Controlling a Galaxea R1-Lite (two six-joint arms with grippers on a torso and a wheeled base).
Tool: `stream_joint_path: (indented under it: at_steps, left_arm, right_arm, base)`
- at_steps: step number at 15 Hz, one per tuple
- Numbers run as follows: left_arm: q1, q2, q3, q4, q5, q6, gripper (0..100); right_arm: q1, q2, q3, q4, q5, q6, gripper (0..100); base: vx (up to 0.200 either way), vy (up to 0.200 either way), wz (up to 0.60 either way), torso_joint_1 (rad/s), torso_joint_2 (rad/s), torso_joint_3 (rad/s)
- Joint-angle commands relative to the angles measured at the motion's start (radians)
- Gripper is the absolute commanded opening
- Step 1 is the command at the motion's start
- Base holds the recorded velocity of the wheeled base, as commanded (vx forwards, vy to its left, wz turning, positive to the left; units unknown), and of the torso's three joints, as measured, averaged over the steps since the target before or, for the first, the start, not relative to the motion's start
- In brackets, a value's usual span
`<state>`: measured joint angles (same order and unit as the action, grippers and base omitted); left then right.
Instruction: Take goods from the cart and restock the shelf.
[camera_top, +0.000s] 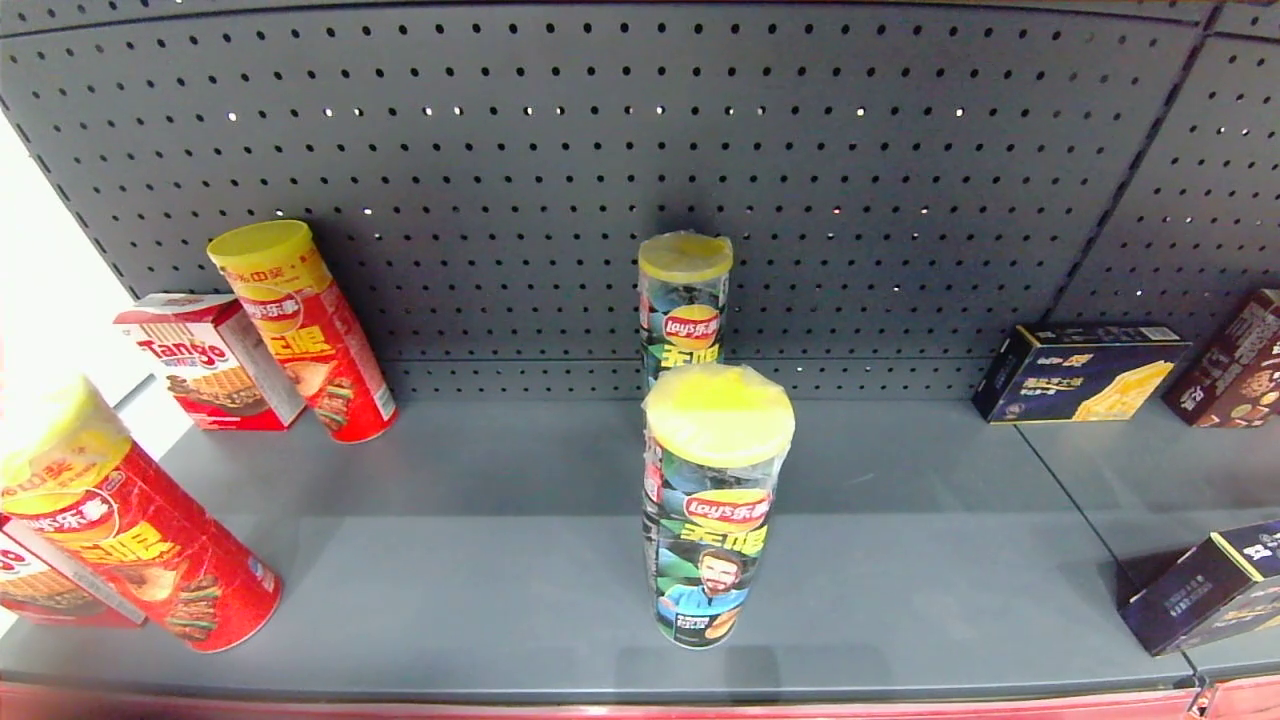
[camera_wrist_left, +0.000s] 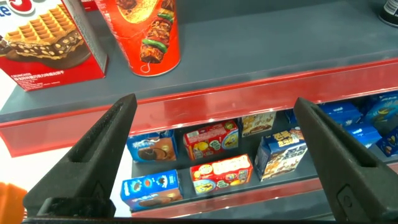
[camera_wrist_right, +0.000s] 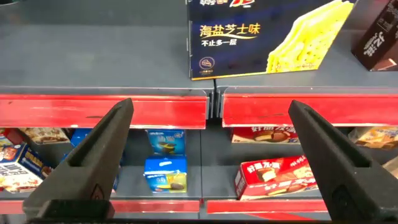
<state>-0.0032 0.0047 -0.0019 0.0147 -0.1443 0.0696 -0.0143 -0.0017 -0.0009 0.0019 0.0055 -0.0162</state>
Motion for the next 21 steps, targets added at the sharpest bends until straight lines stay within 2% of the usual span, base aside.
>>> stream_joint_path:
  at_steps: [1, 2, 9, 12, 21]
  left_arm:
    - [0.002, 0.001, 0.000, 0.001, 0.002, -0.004, 100]
    - [0.000, 0.001, -0.001, 0.001, -0.001, 0.004, 100]
    - [0.000, 0.001, -0.001, 0.001, -0.003, 0.004, 100]
    - [0.000, 0.001, -0.001, 0.001, -0.001, 0.001, 100]
    - [0.000, 0.001, -0.001, 0.001, -0.001, 0.004, 100]
  right_arm:
    - [0.000, 0.002, 0.001, 0.001, 0.002, -0.001, 100]
    - [0.000, 0.002, 0.001, 0.000, 0.002, -0.001, 100]
    - [-0.003, 0.002, 0.001, 0.003, -0.001, 0.002, 100]
    - [-0.003, 0.002, -0.001, 0.004, -0.044, 0.016, 100]
    - [-0.001, 0.002, 0.001, 0.000, -0.039, 0.007, 100]
  base:
    - [0.000, 0.000, 0.00, 0.000, 0.00, 0.000]
    - [0.000, 0.000, 0.00, 0.000, 0.00, 0.000]
    - [0.000, 0.000, 0.00, 0.000, 0.00, 0.000]
    - [0.000, 0.000, 0.00, 0.000, 0.00, 0.000]
    - [0.000, 0.000, 0.00, 0.000, 0.00, 0.000]
